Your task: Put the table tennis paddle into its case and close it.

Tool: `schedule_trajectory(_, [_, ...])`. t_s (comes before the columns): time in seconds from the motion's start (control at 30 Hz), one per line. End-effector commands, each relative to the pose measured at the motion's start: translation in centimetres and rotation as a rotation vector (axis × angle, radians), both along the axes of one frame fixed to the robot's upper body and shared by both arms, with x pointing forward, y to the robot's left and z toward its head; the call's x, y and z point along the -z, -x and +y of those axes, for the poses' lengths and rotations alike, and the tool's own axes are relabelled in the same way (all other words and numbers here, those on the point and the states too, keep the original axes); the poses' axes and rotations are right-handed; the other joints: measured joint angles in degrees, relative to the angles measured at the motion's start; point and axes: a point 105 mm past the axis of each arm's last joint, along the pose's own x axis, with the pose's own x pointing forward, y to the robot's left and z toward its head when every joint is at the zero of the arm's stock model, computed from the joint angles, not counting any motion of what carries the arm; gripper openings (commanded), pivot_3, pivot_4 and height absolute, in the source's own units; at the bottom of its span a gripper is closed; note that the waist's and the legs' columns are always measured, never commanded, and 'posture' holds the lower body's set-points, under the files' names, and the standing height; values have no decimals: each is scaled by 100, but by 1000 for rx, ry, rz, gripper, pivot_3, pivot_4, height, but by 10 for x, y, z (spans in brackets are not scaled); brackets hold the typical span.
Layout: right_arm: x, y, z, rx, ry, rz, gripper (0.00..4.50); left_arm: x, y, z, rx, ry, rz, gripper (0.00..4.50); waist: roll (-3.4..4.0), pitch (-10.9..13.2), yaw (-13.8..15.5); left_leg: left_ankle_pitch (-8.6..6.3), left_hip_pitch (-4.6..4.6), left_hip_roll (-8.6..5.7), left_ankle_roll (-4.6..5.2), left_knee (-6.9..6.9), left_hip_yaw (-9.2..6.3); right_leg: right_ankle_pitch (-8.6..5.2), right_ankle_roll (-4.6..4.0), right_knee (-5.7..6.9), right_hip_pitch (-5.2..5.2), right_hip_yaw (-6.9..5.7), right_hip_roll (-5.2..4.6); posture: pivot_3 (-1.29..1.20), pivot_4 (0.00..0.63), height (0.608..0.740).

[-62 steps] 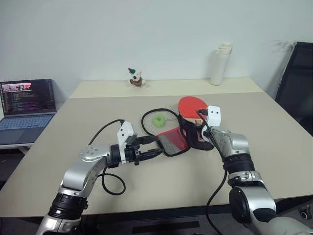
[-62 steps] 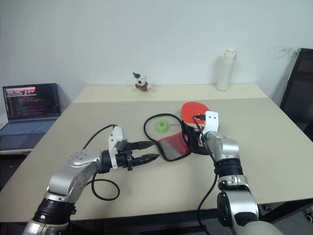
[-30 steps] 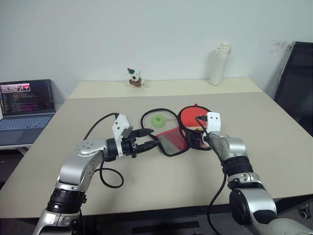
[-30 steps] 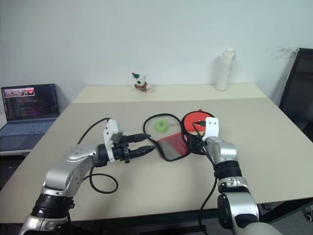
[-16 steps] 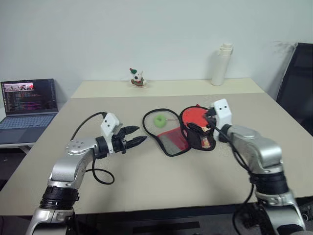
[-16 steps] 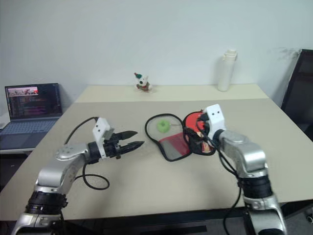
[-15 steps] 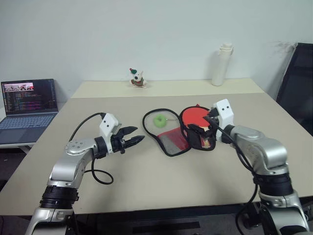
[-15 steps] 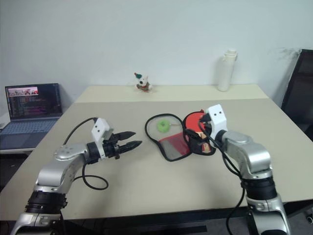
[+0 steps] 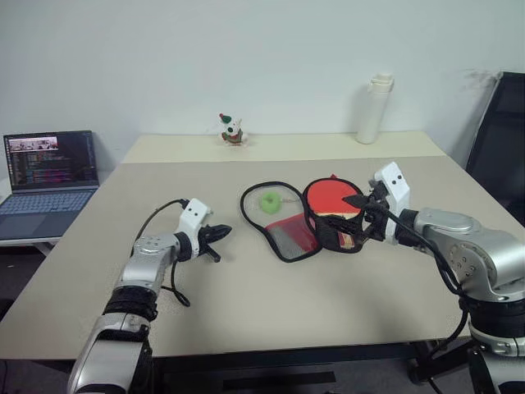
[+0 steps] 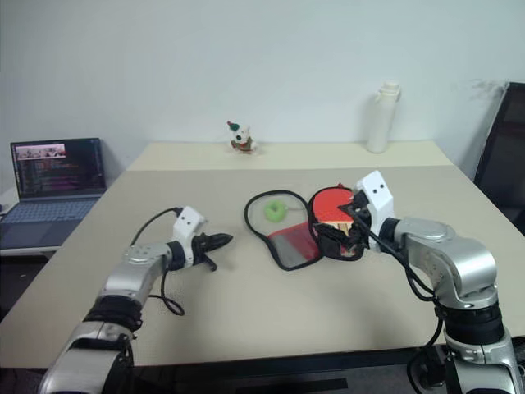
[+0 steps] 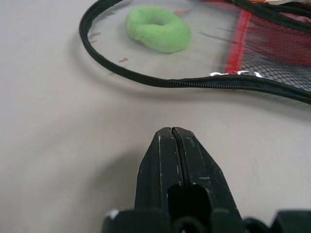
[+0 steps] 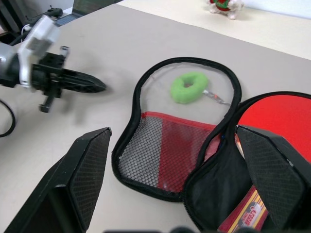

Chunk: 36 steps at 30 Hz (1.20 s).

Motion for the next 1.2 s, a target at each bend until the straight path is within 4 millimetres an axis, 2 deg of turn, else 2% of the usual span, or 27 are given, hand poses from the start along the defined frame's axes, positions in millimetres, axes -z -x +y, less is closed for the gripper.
schedule_trajectory(0.03, [-9,13,3,-57,15,-45,4500,-9,-12,-6,-5,-10,-48,29,-1,0,1,0,0,0,0,1,-1,0,0,0,0,0,0,0,150,740])
schedule_trajectory(0.13, [-5,16,2,-68,32,-36,4500,-3,-18,-14,-11,-19,-29,29,-3,1,1,0,-1,-3,0,3,-1,0,2,0,1,-2,-1,0,150,740])
schedule_trajectory(0.2, [-4,17,-2,-61,41,-34,4500,-3,-24,-29,6,-16,-22,29,-5,2,6,0,-1,-6,0,3,0,0,2,0,1,-2,-1,0,150,740])
schedule_trajectory(0.3, [-6,21,-4,-68,47,-34,4500,-13,-32,-47,20,6,-32,29,-9,5,9,0,-6,-8,0,6,1,0,3,-1,1,-7,-2,0,150,740])
schedule_trajectory(0.43, [-7,23,-7,-66,56,-33,4500,-20,-37,-57,33,-4,-44,29,-11,6,-16,0,-14,-10,0,6,2,1,4,-5,-3,-7,0,0,150,740])
schedule_trajectory(0.67, [-6,28,-25,-3,79,-27,4500,-66,-42,-115,176,11,-151,29,-20,11,34,0,-20,-11,0,10,-4,0,5,-5,-3,-14,0,0,150,740])
schedule_trajectory(0.9, [-7,35,-45,73,94,-18,4500,-130,-33,-201,289,91,-281,29,-26,14,112,0,-37,-22,0,12,-8,-4,20,-15,-7,-17,-13,0,150,740])
schedule_trajectory(0.97, [-8,37,-52,107,100,-16,4500,-143,-30,-217,292,114,-309,29,-26,15,114,-1,-37,-25,0,11,-5,-5,24,-17,-8,-14,-13,0,150,740])
schedule_trajectory(1.07, [-7,35,-63,167,109,-7,4500,-152,-28,-227,280,136,-331,29,-26,15,83,-2,-31,-28,2,9,-1,-6,25,-15,-9,-9,-11,0,150,740])
schedule_trajectory(1.2, [-2,27,-74,236,111,9,4500,-149,-29,-222,277,133,-337,29,-26,15,21,-1,-21,-24,2,9,-2,-6,25,-3,-8,-7,1,0,150,740])
